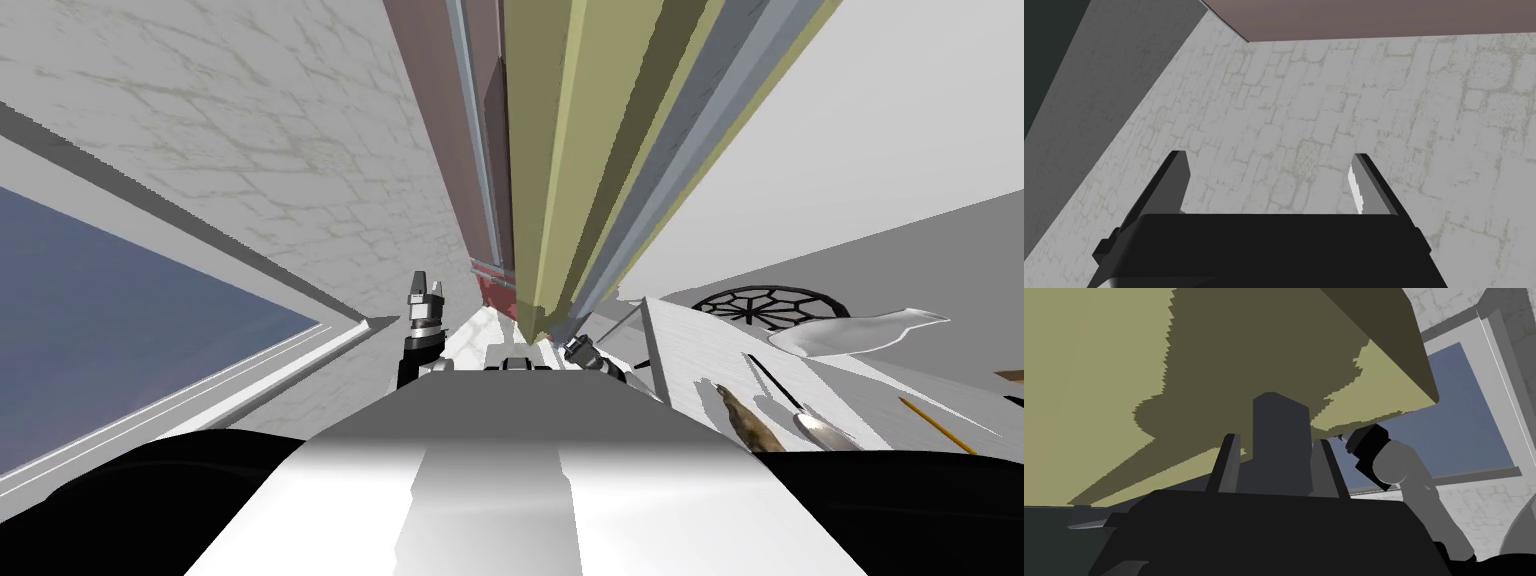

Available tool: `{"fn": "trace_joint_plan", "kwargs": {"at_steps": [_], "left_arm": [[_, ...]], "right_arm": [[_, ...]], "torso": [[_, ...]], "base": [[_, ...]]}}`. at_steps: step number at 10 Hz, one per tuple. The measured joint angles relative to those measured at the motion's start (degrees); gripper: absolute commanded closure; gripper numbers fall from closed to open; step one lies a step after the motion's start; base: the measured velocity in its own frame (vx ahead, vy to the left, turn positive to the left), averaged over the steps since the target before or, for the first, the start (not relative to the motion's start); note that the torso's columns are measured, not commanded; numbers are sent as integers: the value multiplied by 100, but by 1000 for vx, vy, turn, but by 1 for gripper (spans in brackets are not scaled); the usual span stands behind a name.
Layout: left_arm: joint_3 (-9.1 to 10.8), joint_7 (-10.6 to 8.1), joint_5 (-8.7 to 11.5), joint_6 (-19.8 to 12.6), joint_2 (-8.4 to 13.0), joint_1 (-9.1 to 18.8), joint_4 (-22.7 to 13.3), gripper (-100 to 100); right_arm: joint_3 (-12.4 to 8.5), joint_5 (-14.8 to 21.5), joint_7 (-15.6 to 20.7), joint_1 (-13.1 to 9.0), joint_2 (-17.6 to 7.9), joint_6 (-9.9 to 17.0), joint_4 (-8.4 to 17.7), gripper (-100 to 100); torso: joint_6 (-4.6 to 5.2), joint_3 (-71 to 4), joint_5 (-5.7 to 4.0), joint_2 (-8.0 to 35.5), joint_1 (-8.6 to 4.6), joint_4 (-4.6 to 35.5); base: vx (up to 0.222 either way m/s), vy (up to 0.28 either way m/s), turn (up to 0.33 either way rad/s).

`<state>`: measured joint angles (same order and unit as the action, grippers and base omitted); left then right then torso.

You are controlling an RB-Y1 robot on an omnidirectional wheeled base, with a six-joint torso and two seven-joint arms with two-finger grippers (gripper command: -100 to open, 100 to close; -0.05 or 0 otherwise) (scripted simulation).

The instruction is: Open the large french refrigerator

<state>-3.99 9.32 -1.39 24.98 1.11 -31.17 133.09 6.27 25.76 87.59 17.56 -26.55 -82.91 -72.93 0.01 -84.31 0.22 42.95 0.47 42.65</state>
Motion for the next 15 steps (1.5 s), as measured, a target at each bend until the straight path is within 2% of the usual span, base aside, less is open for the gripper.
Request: {"fn": "trace_joint_plan", "kwargs": {"at_steps": [2, 3, 5, 7, 8, 10, 11, 13, 14, 15], "left_arm": [[-1, 0, 0, 0, -1, 0, 0, 0], [-1, 0, 0, 0, -1, 0, 0, 0], [0, 0, 0, 0, 0, -1, 0, 0], [0, 0, 0, 0, 0, -1, 0, 0], [-1, 0, 0, 0, -1, -1, 0, 0], [0, 0, 0, 0, 0, -1, 0, 0], [0, 0, 0, 0, 0, -1, 0, 0], [0, 0, 0, 0, 0, 0, 0, 0], [0, 0, 0, 0, 0, -1, 0, 0], [0, 0, 0, 0, 0, 0, 0, 0]], "right_arm": [[-216, 264, -78, -323, 187, 17, 310, -100], [-388, 411, -179, -453, 303, 92, 392, -100], [-477, 647, -233, -779, 426, 144, 611, -100], [-691, 936, -291, -1116, 651, 177, 893, -100], [-721, 984, -340, -1222, 663, 232, 828, -100], [-946, 1259, -422, -1594, 858, 248, 1193, -100], [-955, 1326, -424, -1719, 911, 289, 1209, -100], [-1168, 1619, -560, -1989, 1118, 422, 1355, -100], [-1200, 1660, -547, -2175, 1132, 388, 1514, -100], [-1346, 1811, -577, -2370, 1251, 381, 1728, -100]], "torso": [[-2, -18, -15, -54, -25, -29], [0, -30, -19, -71, -39, -38], [-13, -47, -17, -98, -33, -32], [-3, -34, -20, -80, -42, -38], [-2, -35, -19, -84, -36, -40], [-2, -26, -25, -69, -55, -37], [-1, -29, -23, -73, -49, -37], [0, -19, -23, -58, -52, -33], [-1, -31, -21, -77, -41, -38], [0, -25, -23, -63, -51, -37]], "base": [[-113, -46, -9], [-103, -49, -9], [-76, -46, -12], [-63, -29, 7], [-62, -32, -16], [-65, -36, 0], [-106, -50, -11], [-77, -43, -3], [-106, -59, -7], [-105, -50, -5]]}}
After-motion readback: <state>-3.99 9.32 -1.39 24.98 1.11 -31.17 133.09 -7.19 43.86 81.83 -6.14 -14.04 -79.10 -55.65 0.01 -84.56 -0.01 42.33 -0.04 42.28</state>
